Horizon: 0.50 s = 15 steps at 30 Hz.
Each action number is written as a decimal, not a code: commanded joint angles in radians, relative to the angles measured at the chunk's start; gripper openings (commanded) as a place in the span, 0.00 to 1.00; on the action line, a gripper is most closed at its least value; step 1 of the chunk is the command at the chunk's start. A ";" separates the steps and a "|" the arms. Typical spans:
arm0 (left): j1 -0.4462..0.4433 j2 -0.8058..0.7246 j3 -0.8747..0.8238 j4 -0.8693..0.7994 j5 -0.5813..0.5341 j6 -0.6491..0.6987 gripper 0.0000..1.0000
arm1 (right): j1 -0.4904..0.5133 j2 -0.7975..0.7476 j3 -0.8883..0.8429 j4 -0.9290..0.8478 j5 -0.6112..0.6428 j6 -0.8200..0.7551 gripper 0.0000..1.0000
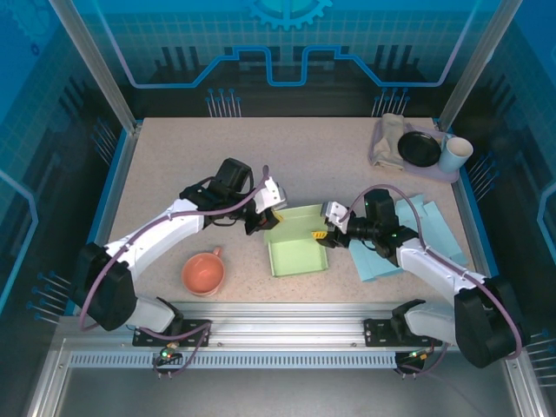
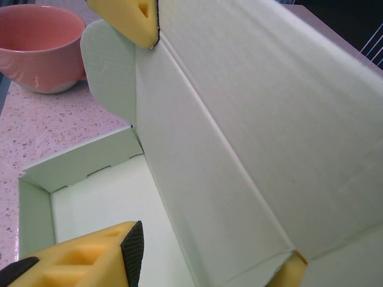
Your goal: Fold the paper box
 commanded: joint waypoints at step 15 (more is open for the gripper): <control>-0.014 -0.029 -0.023 0.061 -0.109 0.034 0.00 | -0.117 -0.058 -0.002 -0.008 -0.105 -0.057 0.65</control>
